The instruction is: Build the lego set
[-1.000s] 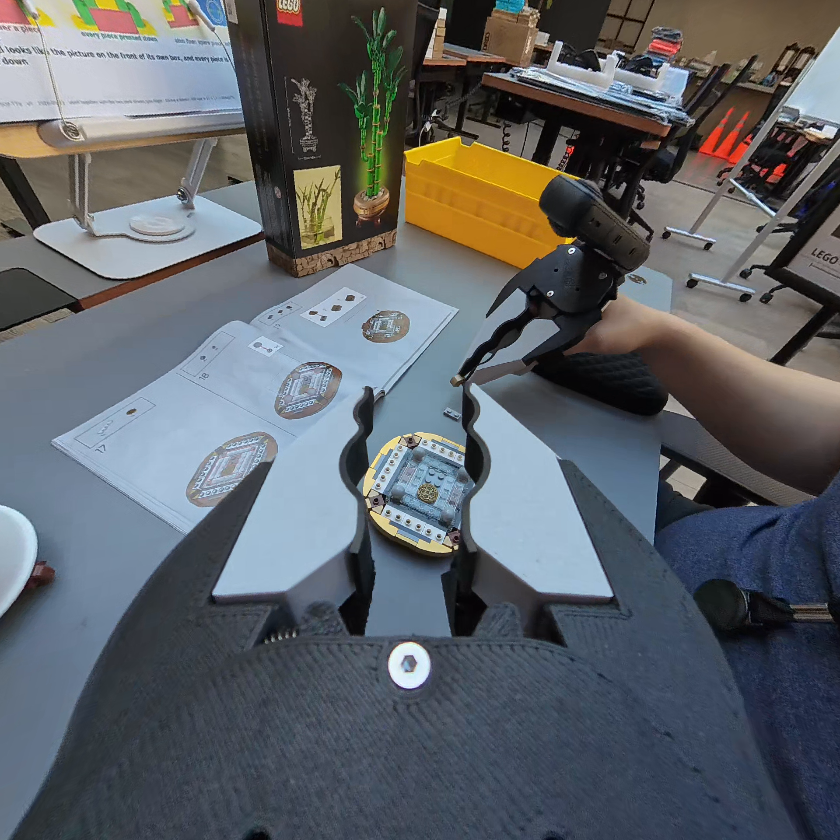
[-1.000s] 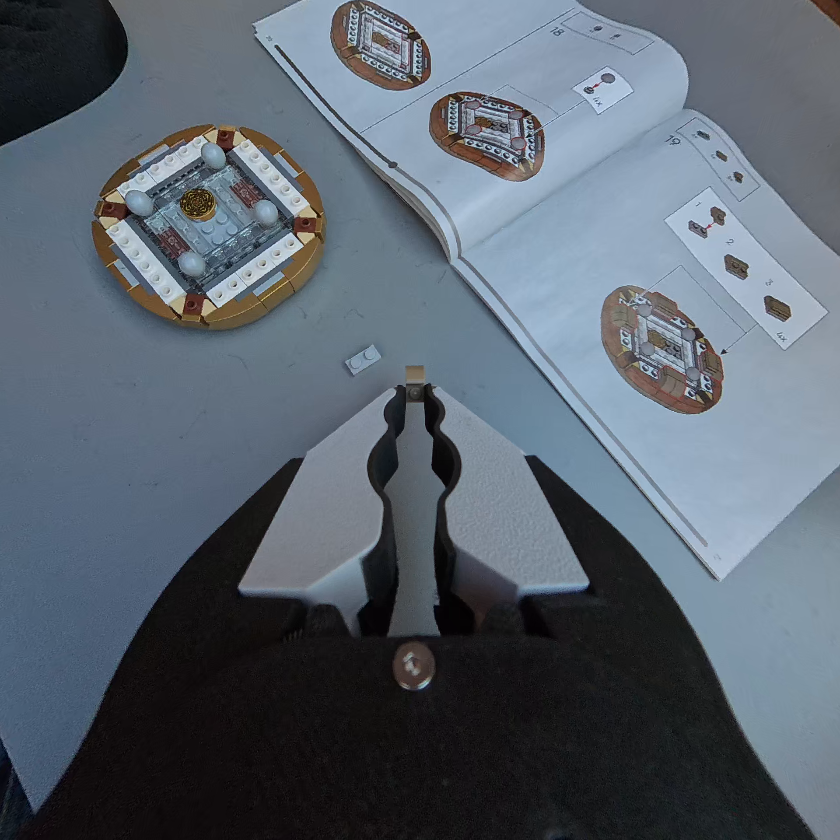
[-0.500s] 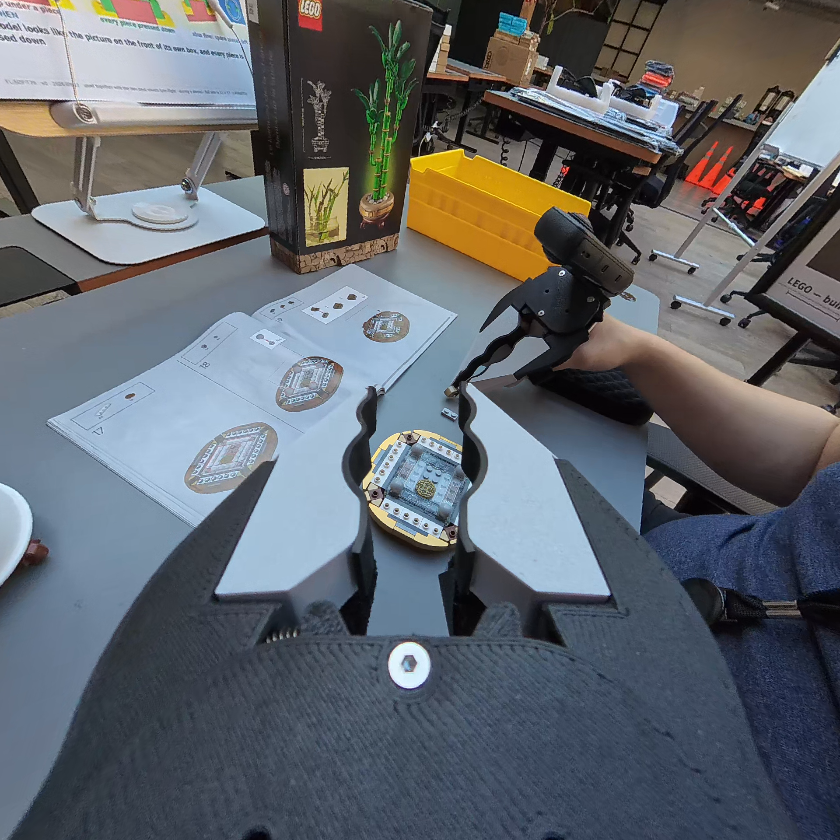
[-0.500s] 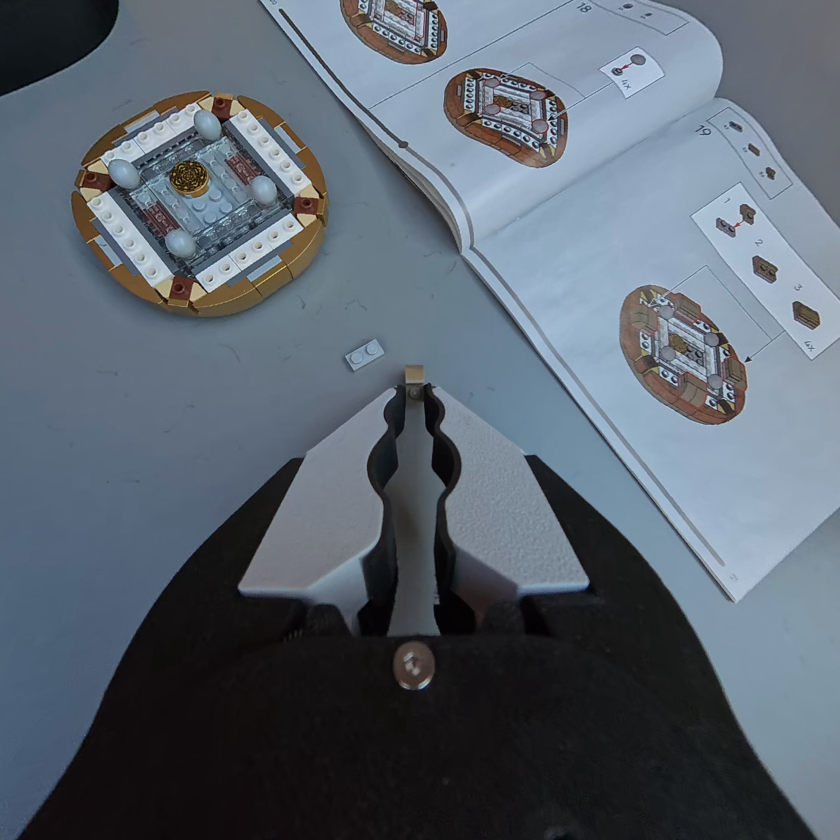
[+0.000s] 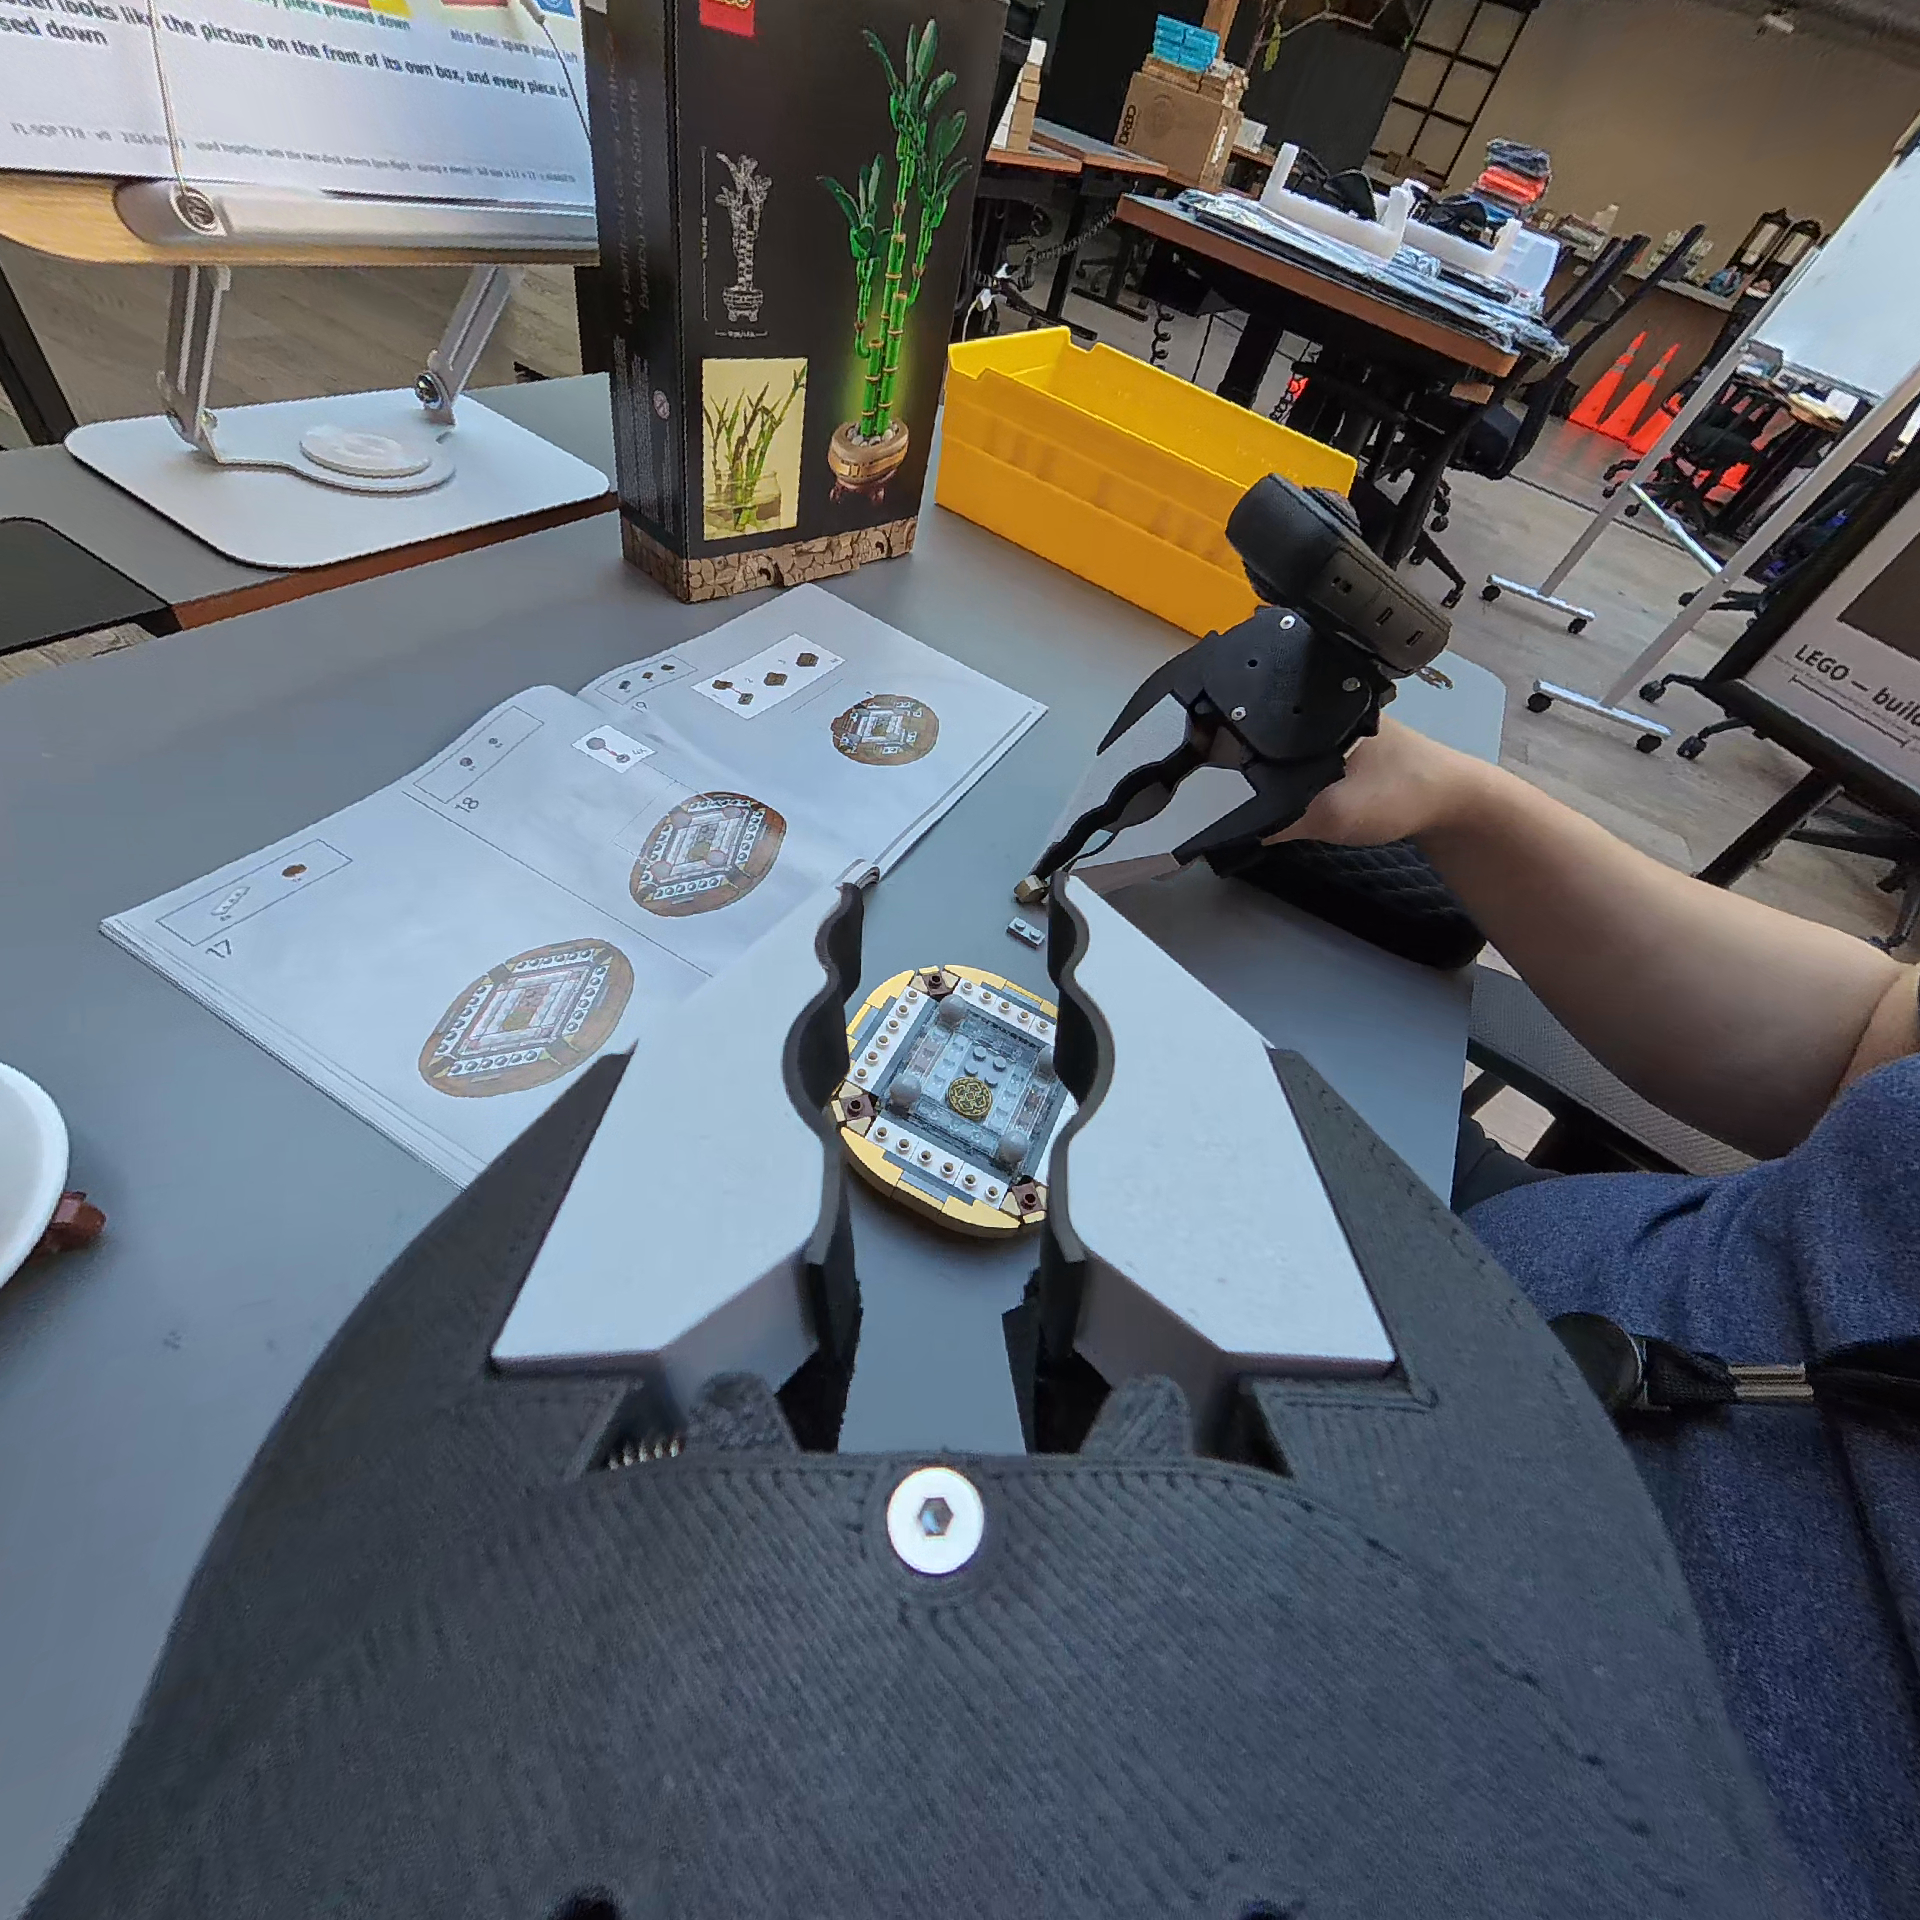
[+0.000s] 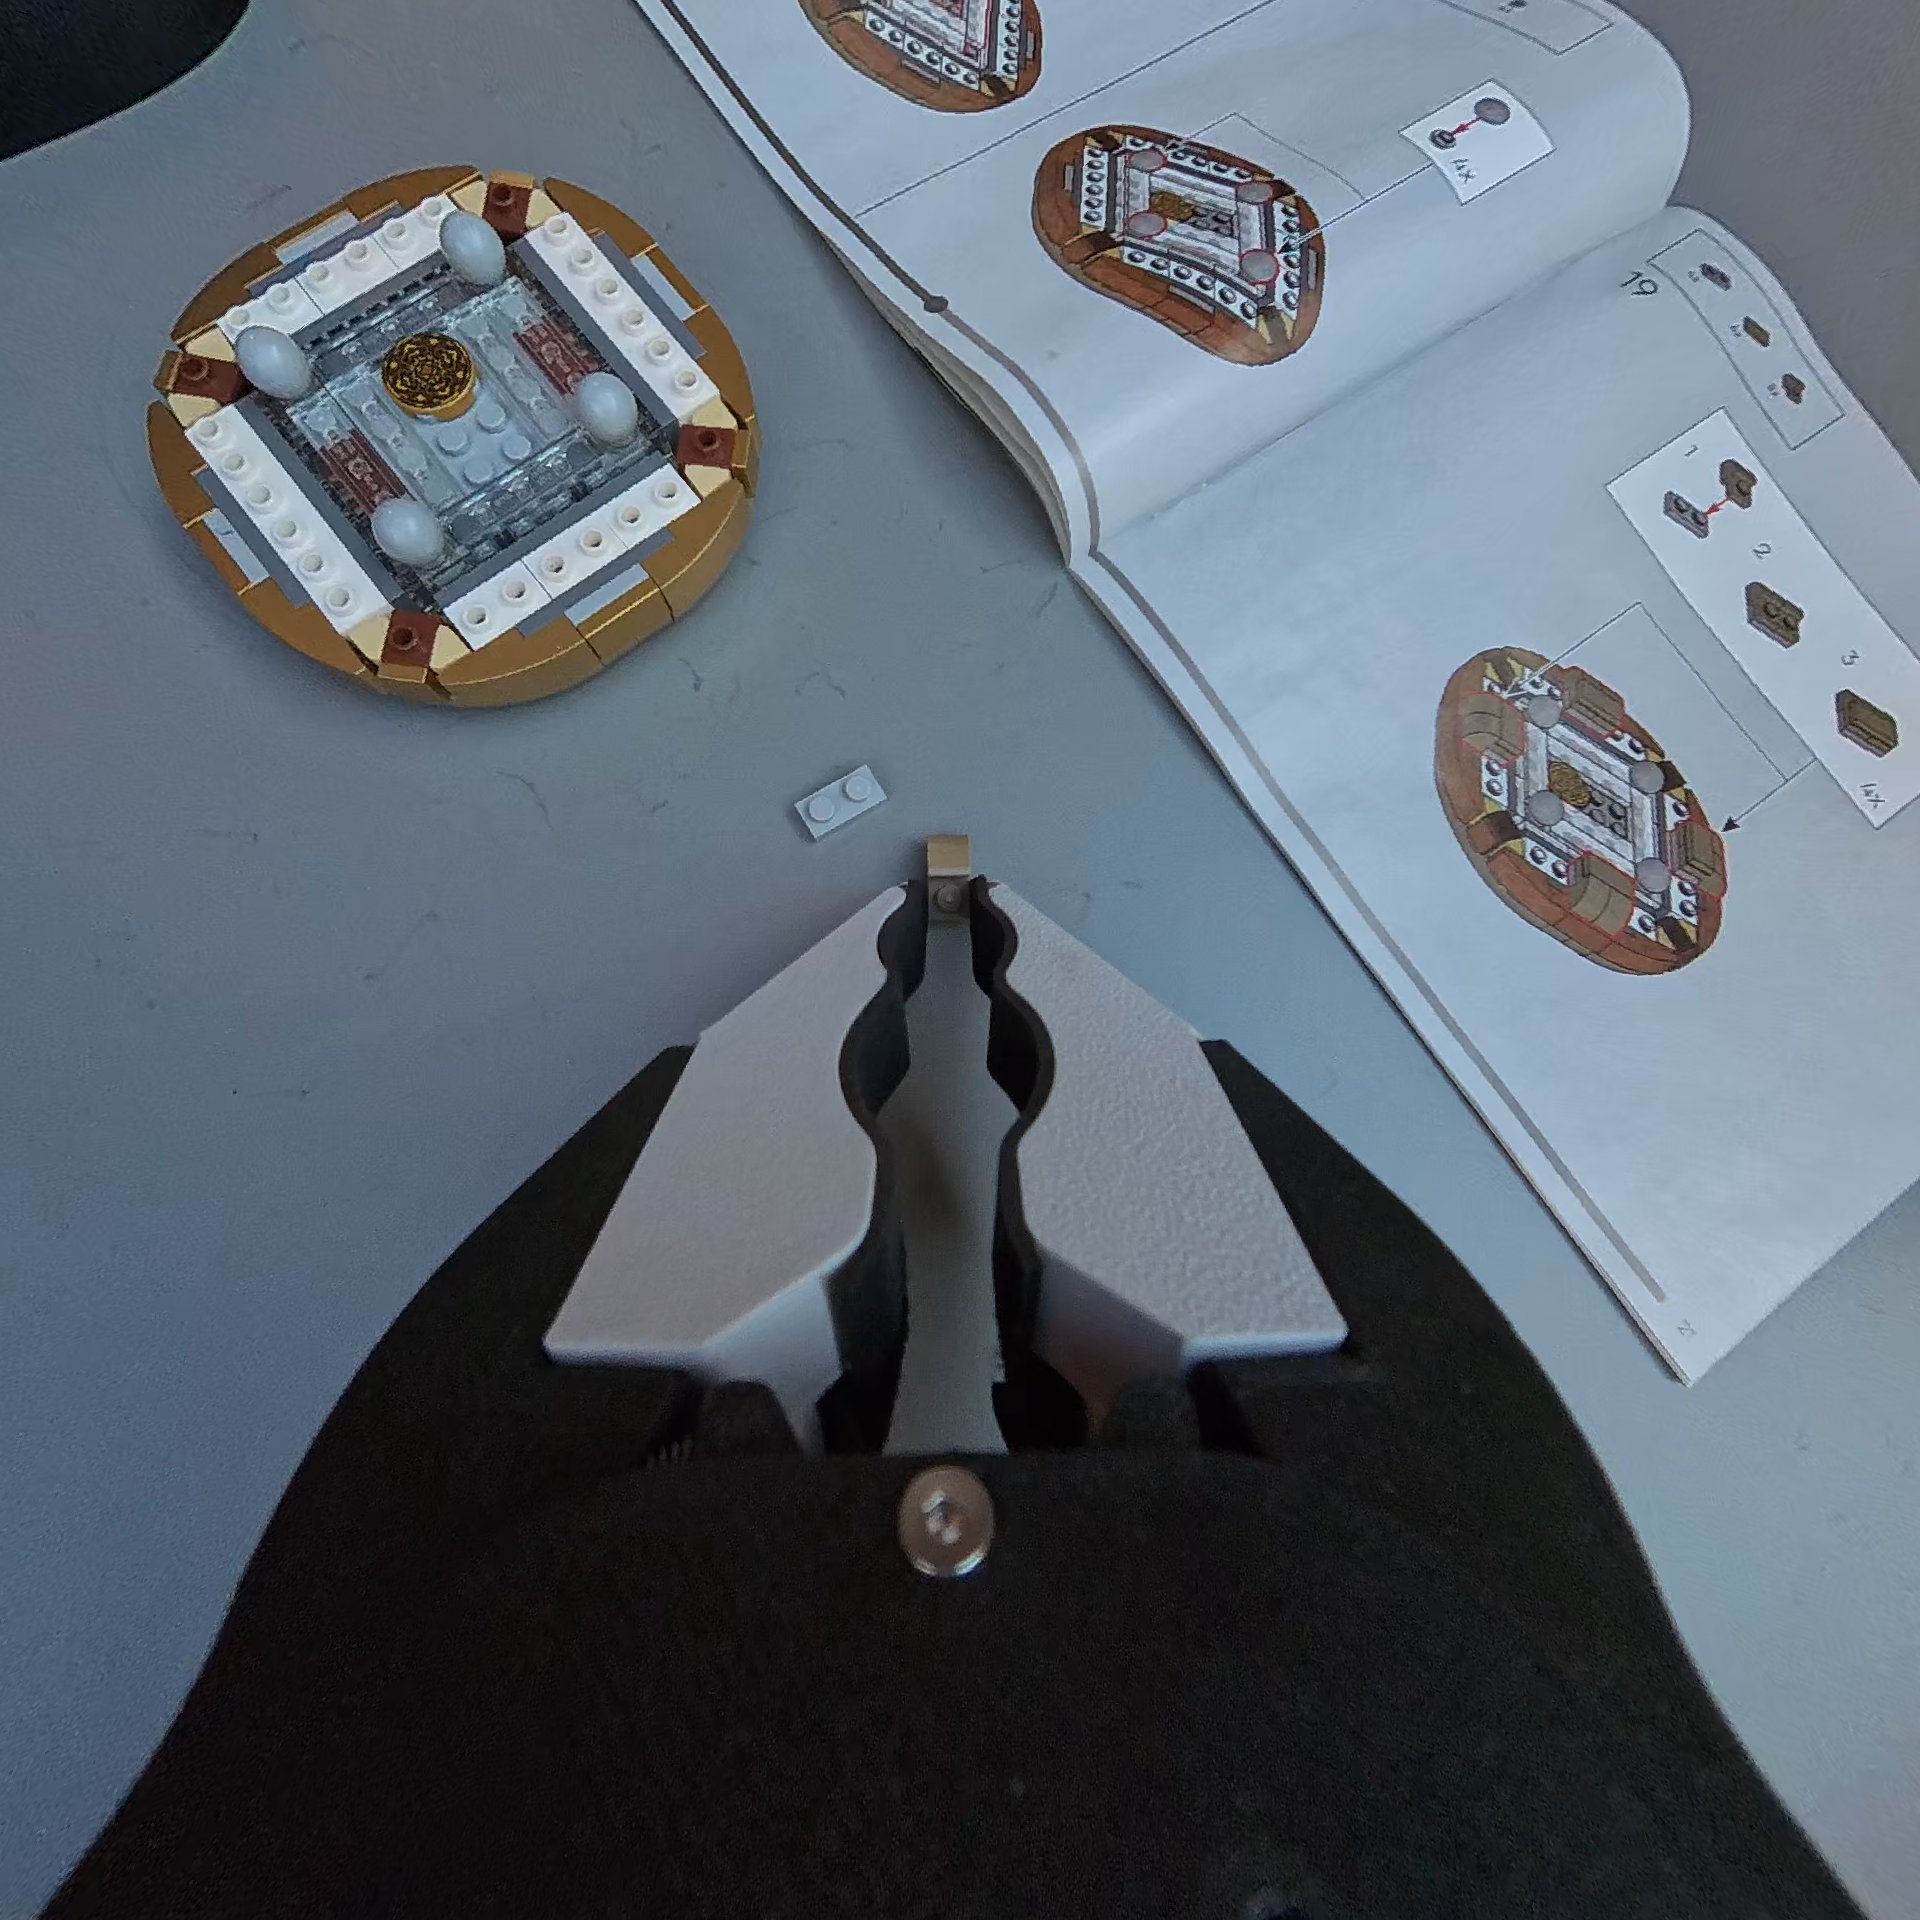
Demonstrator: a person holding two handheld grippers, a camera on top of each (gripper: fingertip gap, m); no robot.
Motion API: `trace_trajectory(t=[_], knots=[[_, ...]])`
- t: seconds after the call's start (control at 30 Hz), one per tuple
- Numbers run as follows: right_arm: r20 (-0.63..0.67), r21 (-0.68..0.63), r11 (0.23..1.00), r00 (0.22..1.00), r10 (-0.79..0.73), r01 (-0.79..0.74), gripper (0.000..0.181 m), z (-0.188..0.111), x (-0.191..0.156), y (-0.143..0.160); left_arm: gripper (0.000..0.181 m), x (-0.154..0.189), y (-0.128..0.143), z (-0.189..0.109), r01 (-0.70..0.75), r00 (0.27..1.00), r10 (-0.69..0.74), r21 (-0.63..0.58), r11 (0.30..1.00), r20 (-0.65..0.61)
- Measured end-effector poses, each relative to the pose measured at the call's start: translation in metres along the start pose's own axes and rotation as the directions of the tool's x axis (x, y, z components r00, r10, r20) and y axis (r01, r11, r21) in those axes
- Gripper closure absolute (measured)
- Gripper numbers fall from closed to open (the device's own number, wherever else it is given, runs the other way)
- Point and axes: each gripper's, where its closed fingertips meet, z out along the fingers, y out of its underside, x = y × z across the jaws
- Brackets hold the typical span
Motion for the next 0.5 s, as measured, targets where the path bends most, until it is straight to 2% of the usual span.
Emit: trace_trajectory(t=[0.2,0.3,0.4,0.5], knots=[[0.022,0.006,1.0,1.0,0.005,-0.005,0.168,-0.002,-0.002,-0.001,0.146,-0.005,0.001,-0.01,0.001,1.0,0.0,-0.013,1.0,0.024],[0.011,0.052,0.999,1.0,-0.009,0.008,0.165,-0.01,0.0,-0.004,0.147,-0.019,0.0,-0.03,-0.022,0.995,0.023,-0.017,1.0,0.1],[-0.043,0.13,0.991,0.999,-0.022,0.028,0.163,-0.025,0.009,-0.009,0.148,-0.056,0.0,-0.072,0.006,0.962,-0.009,0.011,1.0,0.274],[-0.107,0.272,0.962,0.994,-0.004,0.033,0.162,-0.048,0.022,-0.023,0.149,-0.106,0.008,-0.142,0.061,0.861,-0.091,0.076,0.995,0.501]])
